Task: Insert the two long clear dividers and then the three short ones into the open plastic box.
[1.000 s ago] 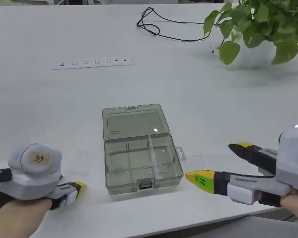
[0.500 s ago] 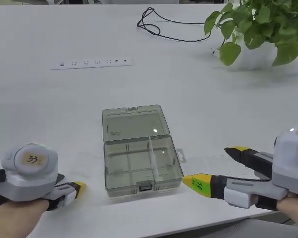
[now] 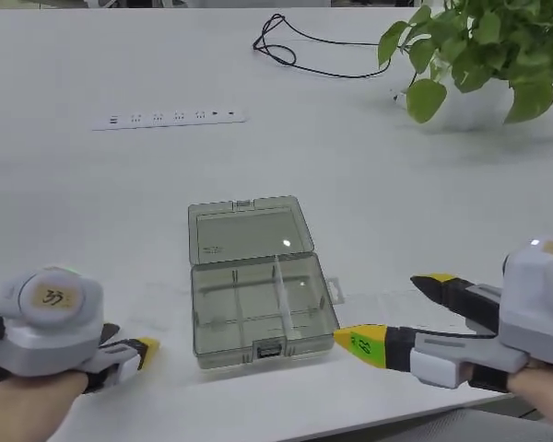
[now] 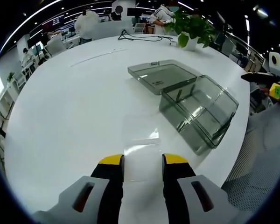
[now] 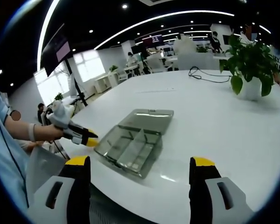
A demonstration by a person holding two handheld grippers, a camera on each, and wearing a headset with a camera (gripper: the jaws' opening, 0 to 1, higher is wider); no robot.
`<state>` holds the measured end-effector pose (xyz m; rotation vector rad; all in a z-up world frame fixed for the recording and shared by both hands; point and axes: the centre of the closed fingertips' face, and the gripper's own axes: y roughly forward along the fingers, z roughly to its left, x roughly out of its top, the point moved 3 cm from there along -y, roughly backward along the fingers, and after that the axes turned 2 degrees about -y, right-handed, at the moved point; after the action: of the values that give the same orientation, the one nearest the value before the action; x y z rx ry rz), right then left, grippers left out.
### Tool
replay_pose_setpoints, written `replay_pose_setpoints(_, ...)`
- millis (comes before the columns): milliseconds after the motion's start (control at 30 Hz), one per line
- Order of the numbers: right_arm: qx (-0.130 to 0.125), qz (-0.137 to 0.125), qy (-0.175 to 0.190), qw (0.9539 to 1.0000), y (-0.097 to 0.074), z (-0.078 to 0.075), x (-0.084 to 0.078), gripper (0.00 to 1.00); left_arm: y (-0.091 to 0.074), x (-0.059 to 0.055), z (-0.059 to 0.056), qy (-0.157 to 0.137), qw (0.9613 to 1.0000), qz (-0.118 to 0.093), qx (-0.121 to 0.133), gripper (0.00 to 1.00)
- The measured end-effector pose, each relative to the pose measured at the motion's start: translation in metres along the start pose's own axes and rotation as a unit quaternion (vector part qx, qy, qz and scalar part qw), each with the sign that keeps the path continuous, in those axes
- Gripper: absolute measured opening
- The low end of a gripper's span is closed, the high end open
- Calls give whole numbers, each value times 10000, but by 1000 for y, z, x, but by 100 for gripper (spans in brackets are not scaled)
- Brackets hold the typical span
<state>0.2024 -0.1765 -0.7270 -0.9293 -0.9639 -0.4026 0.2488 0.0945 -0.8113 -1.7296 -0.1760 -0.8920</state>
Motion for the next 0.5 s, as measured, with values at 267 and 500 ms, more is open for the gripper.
replay_pose_setpoints(267, 16, 17, -31, 10000, 1, 3, 1, 88, -6, 4, 6, -160, 9997, -175, -20, 30)
replay_pose_setpoints(500, 49, 1, -7, 10000, 4, 7, 3, 87, -12, 11, 10, -137, 9992, -371, -40, 30)
